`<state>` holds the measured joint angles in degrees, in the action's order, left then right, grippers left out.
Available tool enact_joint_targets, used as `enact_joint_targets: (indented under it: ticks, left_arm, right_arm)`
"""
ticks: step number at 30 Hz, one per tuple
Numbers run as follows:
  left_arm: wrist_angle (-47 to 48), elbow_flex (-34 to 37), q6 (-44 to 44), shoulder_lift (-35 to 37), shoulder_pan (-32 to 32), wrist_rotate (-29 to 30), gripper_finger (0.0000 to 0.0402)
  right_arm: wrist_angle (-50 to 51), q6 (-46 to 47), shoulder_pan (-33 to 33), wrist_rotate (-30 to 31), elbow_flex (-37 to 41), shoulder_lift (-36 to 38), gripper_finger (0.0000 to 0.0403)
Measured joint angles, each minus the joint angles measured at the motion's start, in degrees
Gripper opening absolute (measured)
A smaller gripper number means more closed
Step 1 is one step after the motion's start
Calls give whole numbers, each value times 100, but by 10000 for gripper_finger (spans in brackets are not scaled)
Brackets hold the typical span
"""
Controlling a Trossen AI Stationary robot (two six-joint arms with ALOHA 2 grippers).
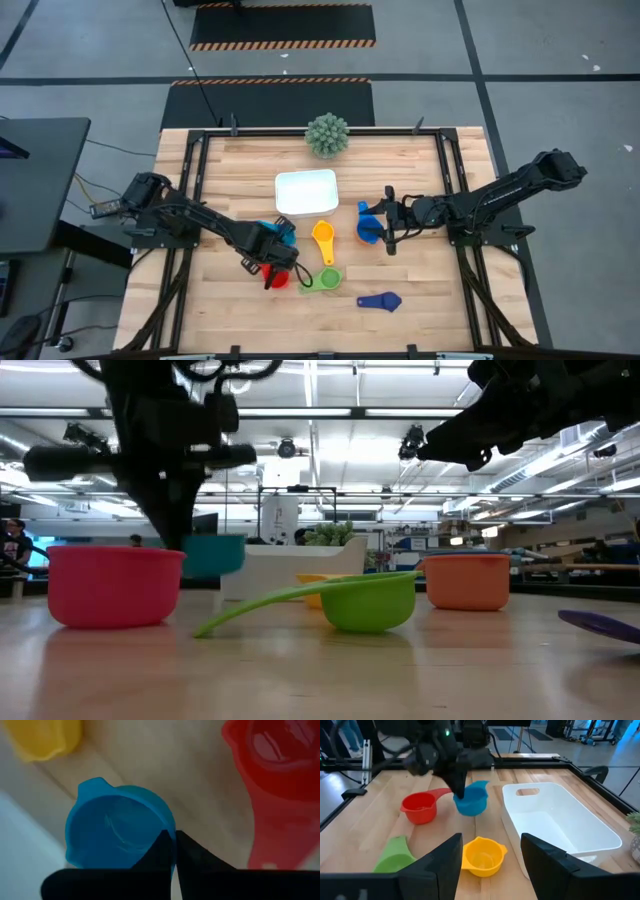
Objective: Nest measuring cups in basket
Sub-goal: Stack the left blue nesting cup on the red nesting cup
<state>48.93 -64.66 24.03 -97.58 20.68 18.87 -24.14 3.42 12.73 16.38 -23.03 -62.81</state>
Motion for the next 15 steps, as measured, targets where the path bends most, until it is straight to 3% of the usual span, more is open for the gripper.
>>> enact_joint_targets:
  ticks: [10,15]
  left_arm:
    - [571,-730,36,174,770,-175,11]
    - [494,-781,-33,174,1144,-749,11]
  right_arm:
    - [-63,-52,0,32,0,-4,209]
    - [-62,-44,0,37,0,-4,209]
